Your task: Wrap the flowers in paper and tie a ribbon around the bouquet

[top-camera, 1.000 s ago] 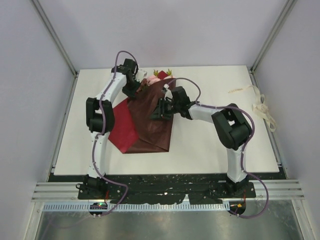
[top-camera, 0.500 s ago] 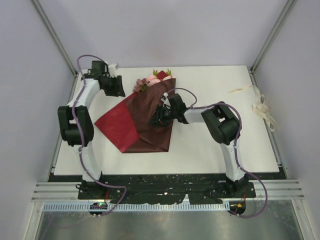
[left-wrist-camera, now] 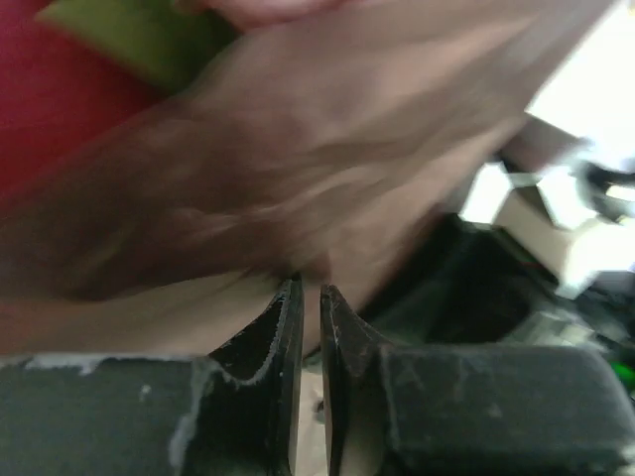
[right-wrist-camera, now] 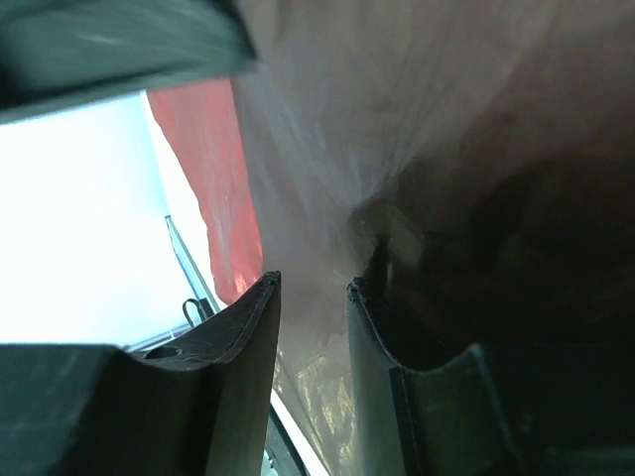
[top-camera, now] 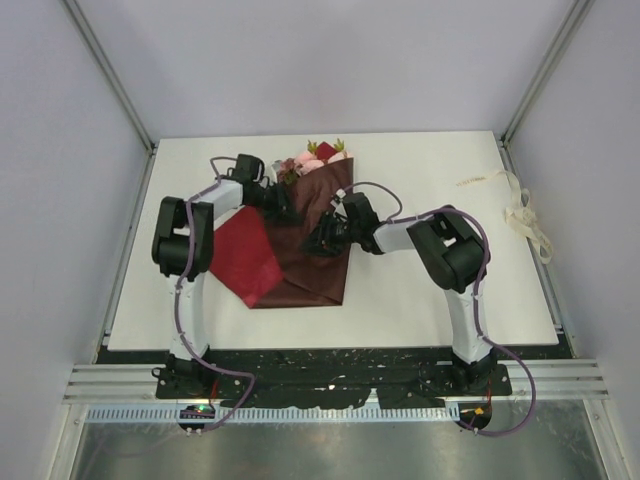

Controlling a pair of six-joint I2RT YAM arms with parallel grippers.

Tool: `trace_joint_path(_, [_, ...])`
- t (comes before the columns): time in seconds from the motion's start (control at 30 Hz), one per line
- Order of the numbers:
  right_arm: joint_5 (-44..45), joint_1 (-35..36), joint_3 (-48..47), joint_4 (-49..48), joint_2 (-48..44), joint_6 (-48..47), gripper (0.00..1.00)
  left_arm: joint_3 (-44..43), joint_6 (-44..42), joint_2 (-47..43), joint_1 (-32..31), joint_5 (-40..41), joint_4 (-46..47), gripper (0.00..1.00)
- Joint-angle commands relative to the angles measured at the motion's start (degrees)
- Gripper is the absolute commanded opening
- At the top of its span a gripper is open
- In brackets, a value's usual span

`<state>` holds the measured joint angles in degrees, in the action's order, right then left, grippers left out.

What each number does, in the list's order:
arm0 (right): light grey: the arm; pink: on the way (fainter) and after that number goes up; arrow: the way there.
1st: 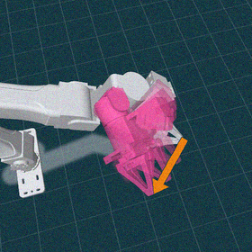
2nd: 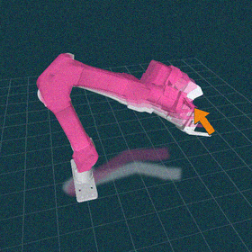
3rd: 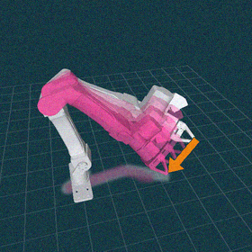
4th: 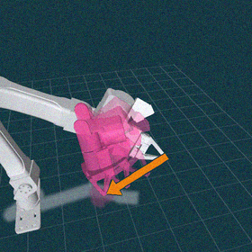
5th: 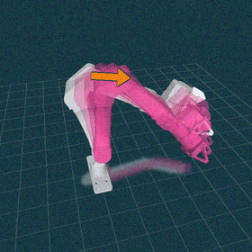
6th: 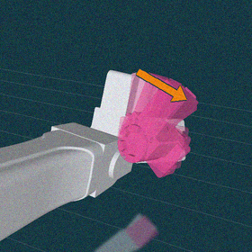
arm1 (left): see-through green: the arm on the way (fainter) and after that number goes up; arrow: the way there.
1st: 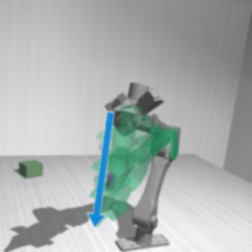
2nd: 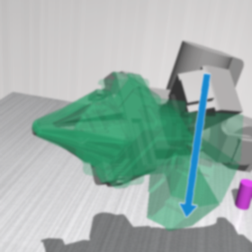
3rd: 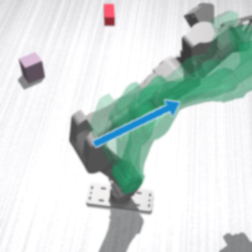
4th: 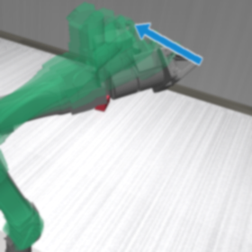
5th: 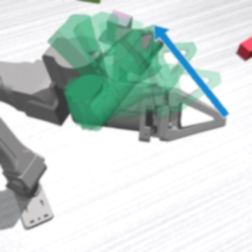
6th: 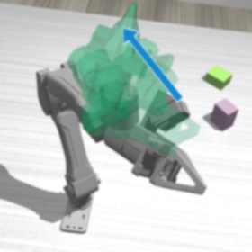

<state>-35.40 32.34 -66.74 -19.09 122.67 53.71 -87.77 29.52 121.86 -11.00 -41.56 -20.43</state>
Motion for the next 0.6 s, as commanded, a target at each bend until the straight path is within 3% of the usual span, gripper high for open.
trace_joint_path(0.0, [5.86,-0.87,3.89,5.47,-2.17,0.16,0.4,-6.09,0.46,3.37,-1.56,5.15,-9.08,0.14])
trace_joint_path(0.17, [5.0,-2.28,4.7,4.42,-4.45,-1.14,0.41,-13.56,-2.27,8.21,-3.5,11.06,-14.9,0.07])
trace_joint_path(0.3, [-1.32,-2.37,-0.13,6.25,-7.26,-7.02,0.51,-20.06,-7.0,9.88,-3.24,17.73,-21.04,0.02])
trace_joint_path(0.43, [-7.65,-5.26,-3.13,12.22,-12.62,-12.91,0.6,-24.55,-12.37,11.46,-2.0,17.83,-26.58,0.0])
trace_joint_path(0.57, [-9.95,-9.66,-3.22,17.31,-17.29,-20.3,0.62,-28.6,-17.82,13.22,-2.09,18.62,-31.86,0.0])
